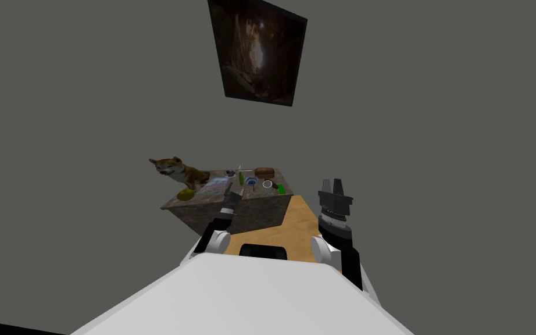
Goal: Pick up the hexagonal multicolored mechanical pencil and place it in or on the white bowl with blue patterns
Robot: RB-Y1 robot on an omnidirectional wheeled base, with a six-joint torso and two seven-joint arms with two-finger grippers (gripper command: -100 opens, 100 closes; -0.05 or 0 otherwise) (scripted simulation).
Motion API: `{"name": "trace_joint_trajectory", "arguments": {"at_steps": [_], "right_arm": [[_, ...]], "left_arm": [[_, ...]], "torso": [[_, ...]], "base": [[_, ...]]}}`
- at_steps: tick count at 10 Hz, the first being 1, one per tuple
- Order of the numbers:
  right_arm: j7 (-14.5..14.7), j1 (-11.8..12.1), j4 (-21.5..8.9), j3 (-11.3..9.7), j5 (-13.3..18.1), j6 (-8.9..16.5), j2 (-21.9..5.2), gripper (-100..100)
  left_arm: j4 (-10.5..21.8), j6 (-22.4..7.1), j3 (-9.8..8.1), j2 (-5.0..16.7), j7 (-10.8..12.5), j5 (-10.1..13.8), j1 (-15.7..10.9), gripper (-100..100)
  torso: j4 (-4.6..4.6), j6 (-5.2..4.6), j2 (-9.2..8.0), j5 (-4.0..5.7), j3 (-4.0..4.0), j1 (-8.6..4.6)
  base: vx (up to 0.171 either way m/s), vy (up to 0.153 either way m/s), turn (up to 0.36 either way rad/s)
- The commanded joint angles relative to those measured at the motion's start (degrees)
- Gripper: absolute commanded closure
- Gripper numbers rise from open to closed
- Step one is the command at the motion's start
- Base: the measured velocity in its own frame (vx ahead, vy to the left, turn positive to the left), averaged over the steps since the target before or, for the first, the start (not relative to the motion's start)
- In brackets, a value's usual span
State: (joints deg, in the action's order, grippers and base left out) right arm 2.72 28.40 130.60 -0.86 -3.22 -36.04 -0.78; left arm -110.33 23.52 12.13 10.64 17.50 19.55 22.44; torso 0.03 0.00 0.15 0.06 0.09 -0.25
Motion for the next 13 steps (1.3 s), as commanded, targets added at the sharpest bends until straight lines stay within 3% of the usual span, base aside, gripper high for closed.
{"name": "trace_joint_trajectory", "arguments": {"at_steps": [1, 7, 13], "right_arm": [[0.0, 0.0, 0.0, 0.0, 0.0, 0.0, 0.0, 0], [0.0, 0.01, 0.0, 0.0, 0.0, 0.0, 0.0, 0], [0.0, 0.01, 0.0, 0.0, 0.0, 0.0, 0.0, 0]], "left_arm": [[1.94, -0.18, 0.33, 0.69, 2.76, 2.45, -0.16, -100], [7.17, -1.06, 1.05, 0.76, 11.77, 10.96, 0.05, -100], [11.17, -1.4, 0.66, -2.12, 19.91, 18.3, 0.81, -100]], "torso": [[0.0, 0.0, 0.0, 0.0, 0.0, 0.0], [0.05, 0.01, 0.2, -0.01, 0.12, 0.07], [0.04, 0.01, 0.16, -0.01, 0.1, 0.08]], "base": [[0.044, -0.063, -0.003], [0.079, -0.058, 0.01], [0.087, -0.048, 0.019]]}}
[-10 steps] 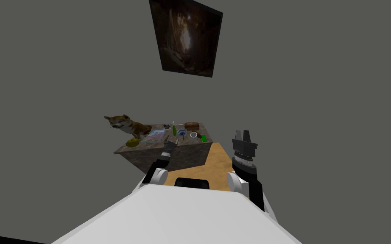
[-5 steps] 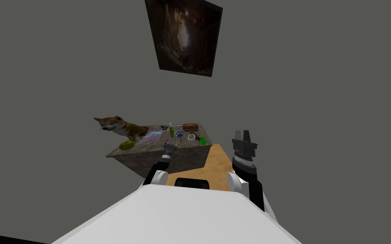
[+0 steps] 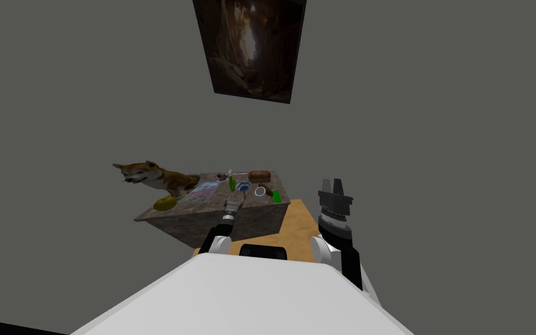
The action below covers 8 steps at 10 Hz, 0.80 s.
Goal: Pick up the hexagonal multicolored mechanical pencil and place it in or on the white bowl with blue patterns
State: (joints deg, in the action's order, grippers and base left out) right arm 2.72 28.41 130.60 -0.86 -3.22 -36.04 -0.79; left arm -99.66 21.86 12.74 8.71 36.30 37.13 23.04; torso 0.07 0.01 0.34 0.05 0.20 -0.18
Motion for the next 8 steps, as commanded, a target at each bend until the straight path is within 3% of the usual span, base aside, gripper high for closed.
{"name": "trace_joint_trajectory", "arguments": {"at_steps": [1, 4, 8], "right_arm": [[0.0, 0.0, 0.0, 0.0, 0.0, 0.0, 0.0, 0], [0.0, 0.0, 0.0, 0.0, 0.0, 0.0, 0.0, 0], [0.0, -0.01, 0.0, 0.0, 0.0, 0.0, 0.0, 0]], "left_arm": [[1.03, 0.22, -0.04, -0.98, 2.22, 1.73, 0.34, -100], [2.34, 0.13, -0.24, -4.35, 4.99, 4.23, 0.65, -100], [3.27, 0.06, -0.35, -10.5, 6.99, 6.06, 0.86, -100]], "torso": [[0.0, 0.0, 0.0, 0.0, 0.0, 0.0], [-0.01, 0.0, -0.06, -0.02, -0.03, 0.07], [-0.04, 0.0, -0.19, -0.02, -0.11, 0.1]], "base": [[0.085, -0.034, 0.02], [0.074, -0.029, 0.015], [0.041, -0.018, 0.007]]}}
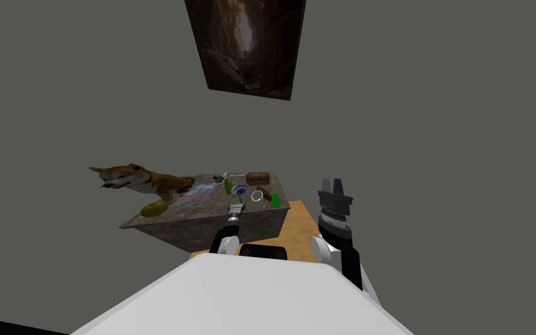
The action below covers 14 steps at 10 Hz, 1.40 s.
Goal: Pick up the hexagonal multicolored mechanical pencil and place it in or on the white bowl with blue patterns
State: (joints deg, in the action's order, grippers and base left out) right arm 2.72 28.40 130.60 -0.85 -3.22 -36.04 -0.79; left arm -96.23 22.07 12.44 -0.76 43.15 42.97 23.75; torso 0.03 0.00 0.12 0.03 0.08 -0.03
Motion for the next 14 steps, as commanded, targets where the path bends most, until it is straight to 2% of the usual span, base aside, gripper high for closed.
{"name": "trace_joint_trajectory", "arguments": {"at_steps": [1, 2, 3, 4, 5, 6, 10, 11, 12, 13, 14], "right_arm": [[0.0, 0.0, 0.0, 0.0, 0.0, 0.0, 0.0, 0], [0.0, 0.0, 0.0, 0.0, 0.0, 0.0, 0.0, 0], [0.0, 0.0, 0.0, 0.0, 0.0, 0.0, 0.0, 0], [0.0, 0.0, 0.0, 0.0, 0.0, 0.0, 0.0, 0], [0.0, 0.01, 0.0, 0.0, 0.0, 0.0, 0.0, 0], [0.0, 0.0, 0.0, 0.0, 0.0, 0.0, 0.0, 0], [0.0, 0.0, 0.0, 0.0, 0.0, 0.0, 0.0, 0], [0.0, 0.0, 0.0, 0.0, 0.0, 0.0, 0.0, 0], [0.0, 0.0, 0.0, 0.0, 0.0, 0.0, 0.0, 0], [0.0, 0.0, 0.0, 0.0, 0.0, 0.0, 0.0, 0], [0.0, 0.0, 0.0, 0.0, 0.0, 0.0, 0.0, 0]], "left_arm": [[-0.1, -0.15, -0.05, -1.92, 0.28, 0.35, 0.17, -100], [0.06, 0.03, 0.02, -1.26, 0.21, 0.19, 0.06, -100], [0.05, 0.01, 0.03, -1.38, 0.23, 0.21, 0.07, 0], [-1.11, -1.39, -0.44, -1.83, -0.47, 0.37, 0.16, -100], [-0.64, -0.7, -0.27, -1.7, -0.15, 0.3, 0.13, -100], [-0.75, -0.93, -0.31, -1.74, -0.27, 0.32, 0.12, 100], [-0.77, -0.91, -0.27, -1.77, -0.22, 0.33, 0.09, 100], [-0.77, -0.91, -0.27, -1.77, -0.23, 0.33, 0.09, 0], [-0.77, -0.91, -0.27, -1.77, -0.23, 0.33, 0.09, 100], [-0.77, -0.91, -0.27, -1.76, -0.23, 0.33, 0.09, 0], [-0.43, -0.96, -1.01, 1.1, -0.32, 0.34, -0.63, 100]], "torso": [[0.0, 0.0, 0.0, 0.0, 0.0, 0.0], [-0.01, 0.0, -0.05, 0.0, -0.03, 0.02], [-0.02, 0.0, -0.1, -0.01, -0.06, 0.05], [-0.03, 0.0, -0.12, -0.01, -0.07, 0.06], [0.02, 0.01, 0.18, -0.02, 0.09, 0.12], [0.04, 0.01, 0.13, -0.02, 0.08, 0.11], [-0.01, 0.02, -0.11, 0.0, -0.05, 0.09], [-0.01, 0.02, -0.12, -0.01, -0.06, 0.09], [-0.01, 0.02, -0.12, -0.01, -0.06, 0.09], [-0.01, 0.02, -0.12, -0.01, -0.06, 0.09], [-0.01, 0.02, -0.12, -0.01, -0.06, 0.09]], "base": [[0.016, -0.003, 0.0], [0.006, -0.002, 0.0], [0.0, 0.0, 0.0], [0.111, 0.019, 0.033], [0.071, 0.012, 0.007], [0.009, 0.002, -0.001], [0.0, 0.0, 0.0], [0.0, 0.0, 0.0], [0.0, 0.0, 0.0], [0.0, 0.0, 0.0], [-0.069, -0.022, -0.062]]}}
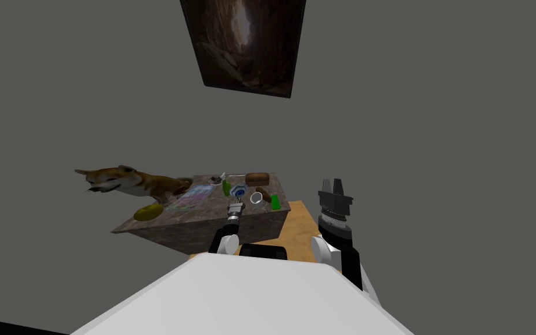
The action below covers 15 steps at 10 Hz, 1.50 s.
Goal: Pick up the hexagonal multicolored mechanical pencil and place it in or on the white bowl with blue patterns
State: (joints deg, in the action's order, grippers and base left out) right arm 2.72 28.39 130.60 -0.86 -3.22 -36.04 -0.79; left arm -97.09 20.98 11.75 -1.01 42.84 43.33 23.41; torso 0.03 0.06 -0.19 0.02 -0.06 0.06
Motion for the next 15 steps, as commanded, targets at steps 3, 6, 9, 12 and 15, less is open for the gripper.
{"name": "trace_joint_trajectory", "arguments": {"at_steps": [3, 6, 9, 12, 15], "right_arm": [[0.0, -0.01, 0.0, 0.0, 0.0, 0.0, 0.0, 0], [0.0, -0.01, 0.0, 0.0, 0.0, 0.0, 0.0, 0], [0.0, 0.0, 0.0, 0.01, 0.0, 0.0, -0.01, 0], [0.0, 0.0, 0.0, 0.01, 0.0, 0.0, -0.01, 0], [0.0, 0.0, 0.0, 0.01, 0.0, 0.0, -0.01, 0]], "left_arm": [[1.71, -0.01, -3.06, 6.2, -0.36, -0.05, -2.91, 100], [3.62, -0.08, -7.21, 8.82, -0.94, -0.16, -6.77, 100], [5.13, -0.09, -10.41, 9.71, -1.39, -0.26, -9.74, 100], [6.78, -0.07, -13.72, 10.16, -1.87, -0.37, -12.9, 100], [9.51, -0.08, -18.51, 10.45, -2.63, -0.57, -17.82, 100]], "torso": [[0.12, 0.14, -0.42, -0.08, -0.14, 0.1], [0.11, 0.17, -0.44, -0.06, -0.16, 0.23], [0.1, 0.19, -0.34, -0.02, -0.13, 0.25], [0.12, 0.19, -0.27, -0.01, -0.08, 0.2], [0.09, 0.18, -0.36, 0.01, -0.14, 0.25]], "base": [[-0.15, -0.025, -0.088], [-0.136, -0.012, -0.133], [-0.105, 0.008, -0.094], [-0.093, 0.002, -0.1], [-0.122, 0.017, -0.131]]}}
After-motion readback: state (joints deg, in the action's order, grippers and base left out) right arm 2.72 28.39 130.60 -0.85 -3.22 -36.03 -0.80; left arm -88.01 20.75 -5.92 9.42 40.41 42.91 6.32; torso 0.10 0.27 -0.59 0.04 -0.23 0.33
